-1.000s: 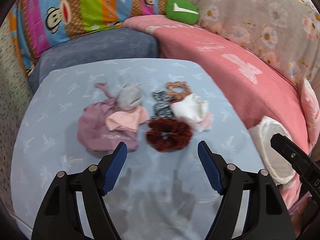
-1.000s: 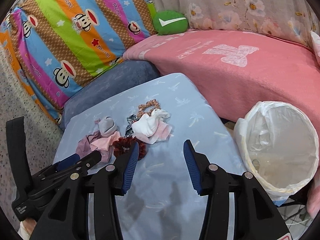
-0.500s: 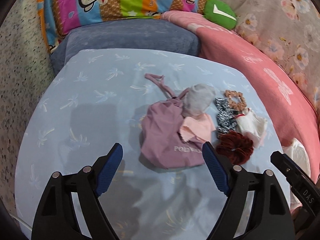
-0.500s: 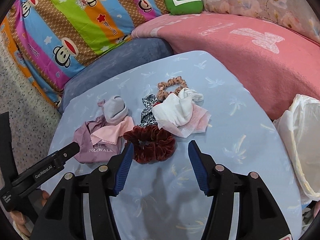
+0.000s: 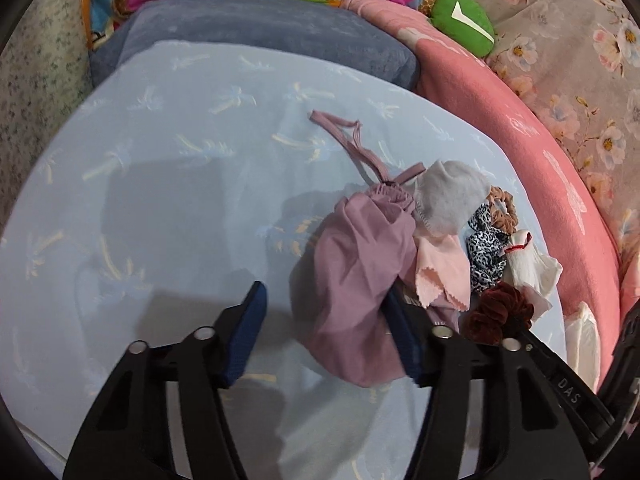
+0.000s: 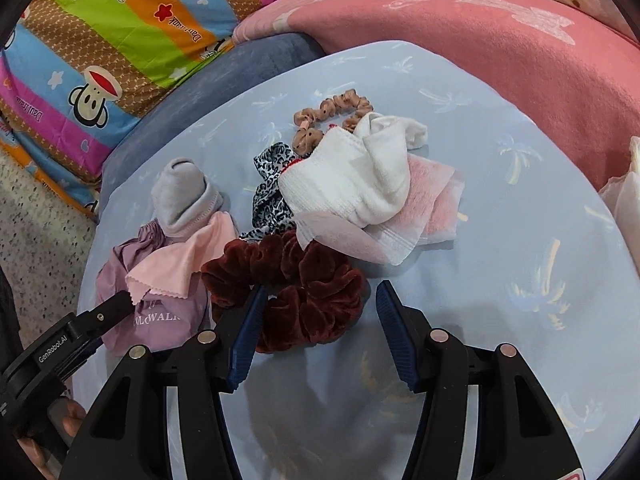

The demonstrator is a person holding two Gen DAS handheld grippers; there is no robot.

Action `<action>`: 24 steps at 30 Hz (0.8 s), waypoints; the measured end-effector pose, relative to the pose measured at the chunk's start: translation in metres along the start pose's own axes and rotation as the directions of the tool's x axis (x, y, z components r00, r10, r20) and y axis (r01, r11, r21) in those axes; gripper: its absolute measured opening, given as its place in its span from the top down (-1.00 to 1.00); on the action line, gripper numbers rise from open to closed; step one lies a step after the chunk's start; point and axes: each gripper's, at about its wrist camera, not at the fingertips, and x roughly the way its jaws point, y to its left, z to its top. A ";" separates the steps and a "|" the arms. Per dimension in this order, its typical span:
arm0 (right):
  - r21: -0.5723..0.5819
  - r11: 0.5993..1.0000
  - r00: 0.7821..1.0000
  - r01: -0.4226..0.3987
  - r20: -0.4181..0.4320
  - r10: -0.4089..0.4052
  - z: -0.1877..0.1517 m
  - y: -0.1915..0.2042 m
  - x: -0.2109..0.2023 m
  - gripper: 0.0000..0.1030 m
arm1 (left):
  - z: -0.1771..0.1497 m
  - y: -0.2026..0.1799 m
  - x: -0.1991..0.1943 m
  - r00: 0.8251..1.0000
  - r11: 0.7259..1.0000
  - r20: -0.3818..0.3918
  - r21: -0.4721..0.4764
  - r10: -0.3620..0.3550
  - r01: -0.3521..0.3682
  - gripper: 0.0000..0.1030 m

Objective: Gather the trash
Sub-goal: 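Grasp the pink drawstring bag with the left tool while the right tool grasps the dark red scrunchie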

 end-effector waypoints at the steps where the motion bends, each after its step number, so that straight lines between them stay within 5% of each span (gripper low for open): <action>1: -0.006 1.000 1.000 0.000 -0.003 0.000 0.000 0.002 0.001 0.03 | -0.001 0.001 0.002 1.000 1.000 -0.011 -0.007 -0.015 0.015 0.28; 3: -0.011 1.000 1.000 -0.016 -0.016 0.015 -0.001 0.003 0.002 0.34 | -0.003 0.002 0.002 0.999 0.999 -0.023 -0.014 -0.040 0.040 0.49; 7: -0.003 1.000 0.999 -0.031 -0.025 0.031 -0.004 0.003 0.000 0.49 | -0.009 0.000 -0.006 0.998 0.998 -0.019 -0.010 -0.064 0.064 0.86; 24: -0.043 0.989 0.988 -0.143 0.053 0.145 -0.018 0.016 -0.078 0.59 | -0.013 -0.042 -0.084 0.985 0.994 0.146 0.080 -0.090 0.079 0.93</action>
